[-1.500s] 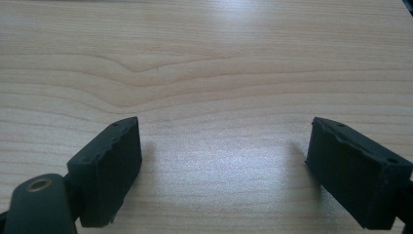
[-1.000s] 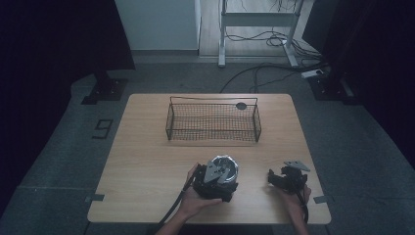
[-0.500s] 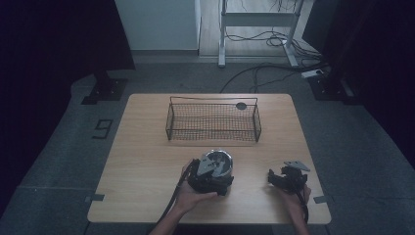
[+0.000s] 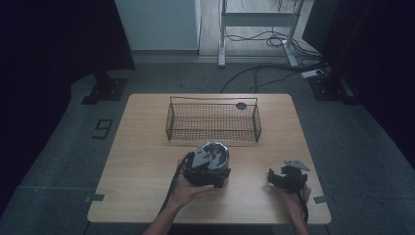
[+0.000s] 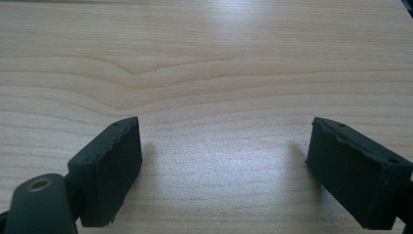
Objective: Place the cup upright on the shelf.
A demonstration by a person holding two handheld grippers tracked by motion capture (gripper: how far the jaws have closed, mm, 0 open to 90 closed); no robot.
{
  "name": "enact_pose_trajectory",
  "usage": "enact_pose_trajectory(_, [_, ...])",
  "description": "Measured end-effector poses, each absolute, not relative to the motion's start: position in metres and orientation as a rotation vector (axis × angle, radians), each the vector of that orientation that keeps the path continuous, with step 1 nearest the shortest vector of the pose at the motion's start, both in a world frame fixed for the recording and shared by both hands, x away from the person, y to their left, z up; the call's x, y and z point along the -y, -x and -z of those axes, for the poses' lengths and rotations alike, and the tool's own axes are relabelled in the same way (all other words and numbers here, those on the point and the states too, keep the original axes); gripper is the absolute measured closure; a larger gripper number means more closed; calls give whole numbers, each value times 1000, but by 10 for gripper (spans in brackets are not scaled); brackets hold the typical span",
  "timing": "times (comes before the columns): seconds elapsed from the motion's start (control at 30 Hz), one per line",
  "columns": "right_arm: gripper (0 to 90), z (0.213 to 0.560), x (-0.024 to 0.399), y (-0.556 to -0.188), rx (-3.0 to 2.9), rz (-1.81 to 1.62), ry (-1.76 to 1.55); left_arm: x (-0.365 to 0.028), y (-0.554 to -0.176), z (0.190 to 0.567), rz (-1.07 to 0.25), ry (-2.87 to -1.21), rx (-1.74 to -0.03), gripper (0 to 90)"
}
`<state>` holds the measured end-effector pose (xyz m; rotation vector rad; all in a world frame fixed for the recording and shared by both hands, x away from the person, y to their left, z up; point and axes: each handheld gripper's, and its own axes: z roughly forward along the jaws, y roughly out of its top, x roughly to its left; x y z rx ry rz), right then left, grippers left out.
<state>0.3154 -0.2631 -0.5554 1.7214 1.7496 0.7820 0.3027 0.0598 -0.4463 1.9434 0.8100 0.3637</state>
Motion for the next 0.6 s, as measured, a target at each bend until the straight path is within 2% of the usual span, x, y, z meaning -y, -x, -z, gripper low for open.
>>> enact_pose_trajectory(0.6, [128, 555, 262, -318, -1752, -780, -1718, -66, -328, 424, -424, -1911, -886, 38])
